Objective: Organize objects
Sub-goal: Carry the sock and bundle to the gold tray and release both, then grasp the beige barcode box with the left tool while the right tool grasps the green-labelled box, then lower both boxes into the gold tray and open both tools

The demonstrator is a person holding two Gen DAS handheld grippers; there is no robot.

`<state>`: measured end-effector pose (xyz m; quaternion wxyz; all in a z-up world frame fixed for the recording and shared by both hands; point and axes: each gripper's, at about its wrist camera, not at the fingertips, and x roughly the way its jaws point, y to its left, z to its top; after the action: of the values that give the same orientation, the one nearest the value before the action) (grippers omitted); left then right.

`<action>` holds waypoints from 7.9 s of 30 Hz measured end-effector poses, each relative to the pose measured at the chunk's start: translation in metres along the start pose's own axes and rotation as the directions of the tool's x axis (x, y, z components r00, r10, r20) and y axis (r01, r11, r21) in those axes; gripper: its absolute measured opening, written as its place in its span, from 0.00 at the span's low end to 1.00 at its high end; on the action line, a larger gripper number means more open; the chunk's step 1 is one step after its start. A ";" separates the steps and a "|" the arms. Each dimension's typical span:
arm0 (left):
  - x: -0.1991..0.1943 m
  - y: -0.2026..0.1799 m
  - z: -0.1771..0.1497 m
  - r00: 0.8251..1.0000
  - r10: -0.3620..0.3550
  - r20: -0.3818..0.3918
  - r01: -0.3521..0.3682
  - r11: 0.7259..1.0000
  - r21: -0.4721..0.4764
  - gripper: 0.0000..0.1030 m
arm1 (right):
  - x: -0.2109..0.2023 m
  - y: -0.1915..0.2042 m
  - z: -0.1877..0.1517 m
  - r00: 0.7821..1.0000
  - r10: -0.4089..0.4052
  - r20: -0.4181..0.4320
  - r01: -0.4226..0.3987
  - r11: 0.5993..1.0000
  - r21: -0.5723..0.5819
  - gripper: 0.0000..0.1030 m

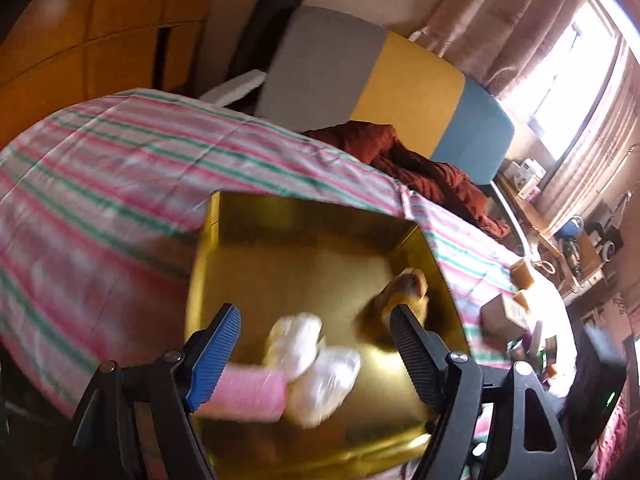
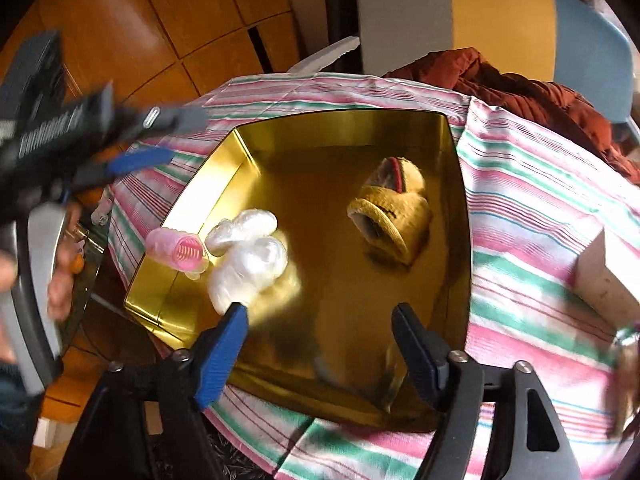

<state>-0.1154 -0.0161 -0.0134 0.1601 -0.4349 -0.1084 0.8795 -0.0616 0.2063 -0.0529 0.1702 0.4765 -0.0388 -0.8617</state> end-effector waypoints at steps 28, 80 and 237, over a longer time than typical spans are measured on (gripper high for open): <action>-0.045 -0.067 -0.074 0.971 0.185 0.152 -0.217 0.949 0.230 0.76 | -0.061 -0.002 -0.030 0.939 -0.264 0.220 0.270 0.963 0.001 1.00; 0.010 -0.199 -0.090 0.997 0.063 0.045 -0.077 0.814 0.576 0.76 | -0.178 -0.307 -0.073 0.790 -0.598 0.134 0.381 0.650 0.657 1.00; -0.040 -0.040 -0.065 0.943 0.275 0.186 -0.308 0.934 0.183 0.61 | -0.029 0.029 -0.017 0.967 -0.163 0.196 0.168 0.986 -0.007 1.00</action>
<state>-0.0337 0.0093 -0.0099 0.0634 -0.3562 0.0381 0.9315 -0.0264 0.1904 -0.0321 0.0986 0.3892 -0.0052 -0.9158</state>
